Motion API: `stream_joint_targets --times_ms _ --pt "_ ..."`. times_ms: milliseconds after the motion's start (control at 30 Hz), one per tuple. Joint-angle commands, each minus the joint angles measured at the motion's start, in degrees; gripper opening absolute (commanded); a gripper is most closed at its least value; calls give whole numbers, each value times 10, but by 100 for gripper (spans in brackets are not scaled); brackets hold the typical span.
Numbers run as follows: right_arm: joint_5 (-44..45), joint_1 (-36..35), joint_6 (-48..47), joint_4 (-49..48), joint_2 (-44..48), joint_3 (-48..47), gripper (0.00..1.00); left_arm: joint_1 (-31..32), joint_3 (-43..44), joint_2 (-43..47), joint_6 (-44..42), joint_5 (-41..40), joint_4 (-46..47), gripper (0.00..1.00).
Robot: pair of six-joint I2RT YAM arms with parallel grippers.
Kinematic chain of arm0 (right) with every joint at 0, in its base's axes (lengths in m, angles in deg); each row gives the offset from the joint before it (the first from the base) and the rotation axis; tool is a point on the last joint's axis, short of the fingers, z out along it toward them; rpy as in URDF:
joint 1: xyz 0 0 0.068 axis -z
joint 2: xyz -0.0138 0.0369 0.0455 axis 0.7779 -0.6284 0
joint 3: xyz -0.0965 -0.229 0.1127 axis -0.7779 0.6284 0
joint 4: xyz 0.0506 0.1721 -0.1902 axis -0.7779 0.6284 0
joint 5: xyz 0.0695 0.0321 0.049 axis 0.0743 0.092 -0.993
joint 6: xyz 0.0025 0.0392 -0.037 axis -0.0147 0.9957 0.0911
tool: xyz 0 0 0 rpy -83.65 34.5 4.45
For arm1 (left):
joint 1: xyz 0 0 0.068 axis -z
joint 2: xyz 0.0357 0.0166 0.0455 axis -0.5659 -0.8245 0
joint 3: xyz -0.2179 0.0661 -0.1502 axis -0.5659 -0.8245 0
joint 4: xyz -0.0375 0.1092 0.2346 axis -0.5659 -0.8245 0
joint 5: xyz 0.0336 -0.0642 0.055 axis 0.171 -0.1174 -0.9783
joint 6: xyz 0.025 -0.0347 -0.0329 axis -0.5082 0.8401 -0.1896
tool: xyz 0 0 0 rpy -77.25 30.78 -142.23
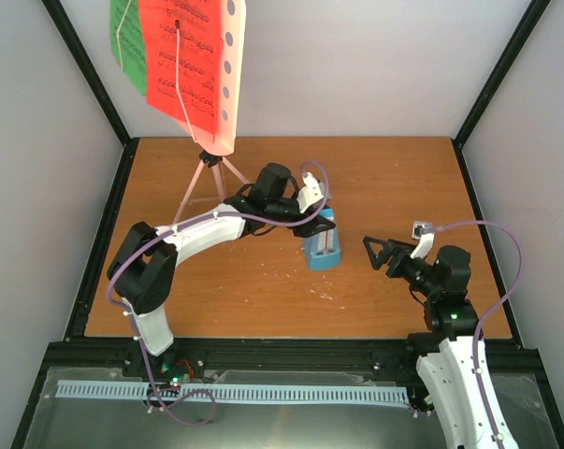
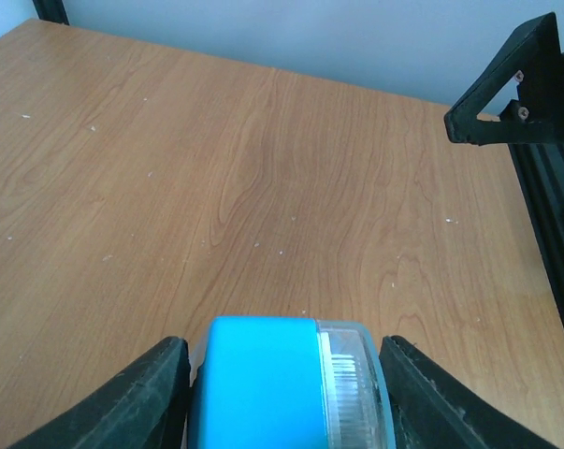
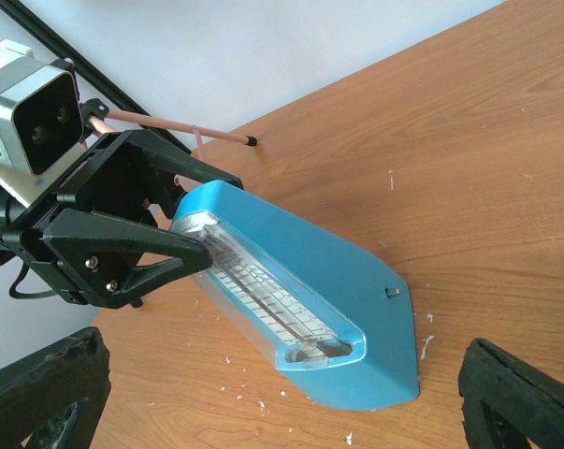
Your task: Pack up the instrument practice props
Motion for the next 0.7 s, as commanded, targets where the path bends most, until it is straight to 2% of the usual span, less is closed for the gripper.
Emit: stream_joint_targets --times_ms 0,333,433,567,667 --pt "3 4 7 6 8 4 100 12 9 5 -18 -17 16 53" --pt "5 4 4 7 10 5 100 16 -16 28 11 -71 37 38" --pt "8 4 4 7 12 7 100 28 -25 39 59 -152 35 34" --pt "17 4 5 8 13 12 100 71 -36 57 175 -331 -1 35" --pt "13 4 5 4 13 16 100 89 -56 64 289 -368 -30 36"
